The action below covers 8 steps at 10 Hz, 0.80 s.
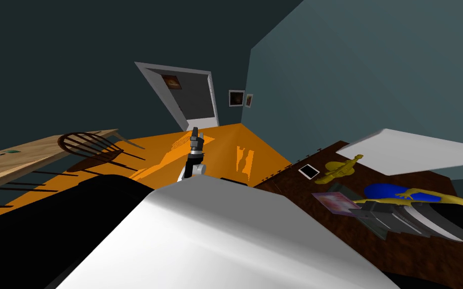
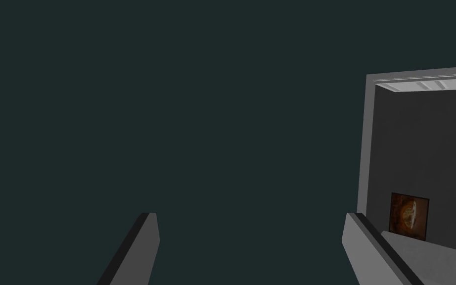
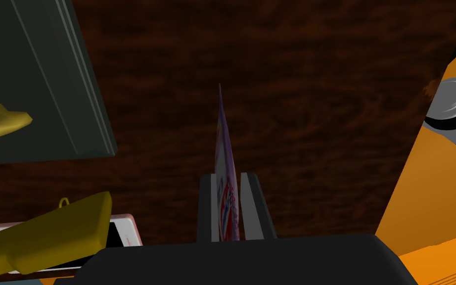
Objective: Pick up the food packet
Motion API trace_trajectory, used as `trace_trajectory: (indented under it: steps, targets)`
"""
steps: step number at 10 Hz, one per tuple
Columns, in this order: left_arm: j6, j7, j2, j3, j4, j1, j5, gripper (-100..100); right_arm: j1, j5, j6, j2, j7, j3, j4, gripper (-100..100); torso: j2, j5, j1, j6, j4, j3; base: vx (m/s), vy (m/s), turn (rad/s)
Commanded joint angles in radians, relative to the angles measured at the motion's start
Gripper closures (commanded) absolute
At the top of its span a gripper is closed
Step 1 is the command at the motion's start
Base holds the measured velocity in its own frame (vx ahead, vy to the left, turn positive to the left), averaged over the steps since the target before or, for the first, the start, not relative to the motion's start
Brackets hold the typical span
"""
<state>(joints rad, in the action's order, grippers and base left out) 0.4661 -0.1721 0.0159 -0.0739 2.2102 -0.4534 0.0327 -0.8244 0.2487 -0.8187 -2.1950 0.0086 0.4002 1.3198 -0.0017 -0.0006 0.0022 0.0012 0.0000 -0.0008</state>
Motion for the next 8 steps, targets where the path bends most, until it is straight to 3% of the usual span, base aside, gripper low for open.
trace_trajectory:
  steps: [1, 2, 3, 4, 6, 7, 8]
  targets:
    - [0.000, 0.000, 0.000, 0.000, 0.000, 0.000, 0.000, 0, 0.000, 0.000, 0.000, 0.000, 0.000, 0.000, 0.000, 100, 0.000, 0.000, 0.000, 0.000, 0.000, 0.000, 0.000, 0.000, 0.000]
    - [0.000, 0.000, 0.000, 0.000, 0.000, 0.000, 0.000, 0, 0.000, 0.000, 0.000, 0.000, 0.000, 0.000, 0.000, 100, 0.000, 0.000, 0.000, 0.000, 0.000, 0.000, 0.000, 0.000, 0.000]
    - [0.000, 0.000, 0.000, 0.000, 0.000, 0.000, 0.000, 0, 0.000, 0.000, 0.000, 0.000, 0.000, 0.000, 0.000, 0, 0.000, 0.000, 0.000, 0.000, 0.000, 0.000, 0.000, 0.000, 0.000]
    - [0.000, 0.000, 0.000, 0.000, 0.000, 0.000, 0.000, 0, 0.019, -0.012, -0.014, -0.029, -0.005, 0.013, 0.004, 100, 0.000, 0.000, 0.000, 0.000, 0.000, 0.000, -0.011, -0.003, -0.080]
    - [0.000, 0.000, 0.000, 0.000, 0.000, 0.000, 0.000, 0, 0.029, -0.024, -0.035, -0.064, -0.015, 0.011, 0.005, 100, 0.002, 0.001, 0.000, 0.001, 0.001, 0.001, -0.020, -0.008, -0.080]
    - [0.000, 0.000, 0.000, 0.000, 0.000, 0.000, 0.000, 0, 0.042, -0.025, -0.021, -0.056, -0.006, 0.032, 0.016, 100, 0.002, 0.001, 0.001, 0.000, 0.001, 0.001, -0.007, -0.003, -0.007]
    - [0.000, 0.000, 0.000, 0.000, 0.000, 0.000, 0.000, 0, 0.045, -0.026, -0.023, -0.058, -0.007, 0.034, 0.017, 0, 0.001, 0.000, 0.000, 0.000, 0.000, 0.001, 0.000, 0.000, 0.000]
